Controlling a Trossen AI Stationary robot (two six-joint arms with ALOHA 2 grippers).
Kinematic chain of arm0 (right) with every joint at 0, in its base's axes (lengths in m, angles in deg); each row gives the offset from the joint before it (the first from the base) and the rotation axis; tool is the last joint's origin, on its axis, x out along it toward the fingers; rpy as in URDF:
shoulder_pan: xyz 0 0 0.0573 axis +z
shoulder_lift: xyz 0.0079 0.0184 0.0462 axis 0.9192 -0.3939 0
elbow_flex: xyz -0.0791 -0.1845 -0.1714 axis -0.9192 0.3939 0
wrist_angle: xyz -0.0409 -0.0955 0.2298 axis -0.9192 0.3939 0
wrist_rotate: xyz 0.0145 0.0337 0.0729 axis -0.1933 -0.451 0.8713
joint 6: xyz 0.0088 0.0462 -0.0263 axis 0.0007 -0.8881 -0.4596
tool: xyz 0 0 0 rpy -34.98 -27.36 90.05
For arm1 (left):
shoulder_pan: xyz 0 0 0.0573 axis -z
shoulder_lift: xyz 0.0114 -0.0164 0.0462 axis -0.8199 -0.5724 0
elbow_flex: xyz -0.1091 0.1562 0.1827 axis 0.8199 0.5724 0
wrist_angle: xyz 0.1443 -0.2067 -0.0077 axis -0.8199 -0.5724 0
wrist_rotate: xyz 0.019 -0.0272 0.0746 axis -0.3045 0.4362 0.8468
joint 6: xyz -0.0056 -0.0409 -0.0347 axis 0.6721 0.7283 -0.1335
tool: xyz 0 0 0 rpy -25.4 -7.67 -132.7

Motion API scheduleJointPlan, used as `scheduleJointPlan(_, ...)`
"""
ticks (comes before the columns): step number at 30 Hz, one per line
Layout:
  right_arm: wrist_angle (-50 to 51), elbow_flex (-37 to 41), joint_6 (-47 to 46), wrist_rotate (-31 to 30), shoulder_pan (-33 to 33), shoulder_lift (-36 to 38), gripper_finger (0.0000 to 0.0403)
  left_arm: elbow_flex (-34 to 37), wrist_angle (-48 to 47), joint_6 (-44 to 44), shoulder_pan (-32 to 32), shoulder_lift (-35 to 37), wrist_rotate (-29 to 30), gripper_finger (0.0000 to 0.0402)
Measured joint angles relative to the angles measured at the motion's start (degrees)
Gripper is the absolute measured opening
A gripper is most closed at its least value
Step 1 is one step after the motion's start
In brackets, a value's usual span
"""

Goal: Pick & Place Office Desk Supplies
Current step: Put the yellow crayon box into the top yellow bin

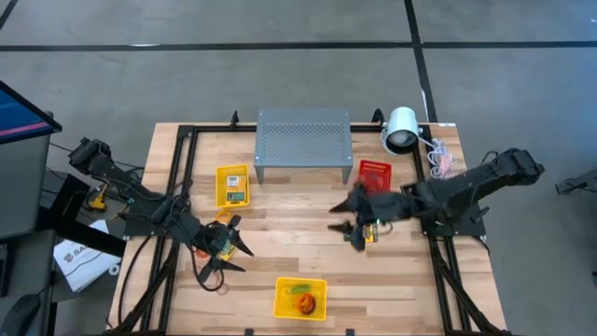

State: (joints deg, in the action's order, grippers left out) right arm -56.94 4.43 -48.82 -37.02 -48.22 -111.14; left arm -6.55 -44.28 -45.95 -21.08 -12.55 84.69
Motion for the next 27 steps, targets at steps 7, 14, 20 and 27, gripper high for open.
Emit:
scheduleJointPlan(7,-21.01,0.0,4.91,-4.11,8.94,-9.46,0.0234,0.0,-9.48,6.0,1.47,5.68,0.82,0.0205)
scheduleJointPlan(14,-41.26,0.0,5.08,-4.45,11.77,-22.31,0.0234,-0.07,-11.29,11.92,7.63,6.16,0.99,0.0205)
scheduleJointPlan(20,-46.92,-3.24,4.61,-4.77,12.62,-30.51,0.0234,-0.04,-11.59,16.4,13.19,4.59,1.52,0.0205)
scheduleJointPlan(27,-36.84,-15.84,6.61,-4.69,12.38,-37.18,0.0234,-0.04,-25.24,24.87,14.43,3.69,1.91,0.0205)
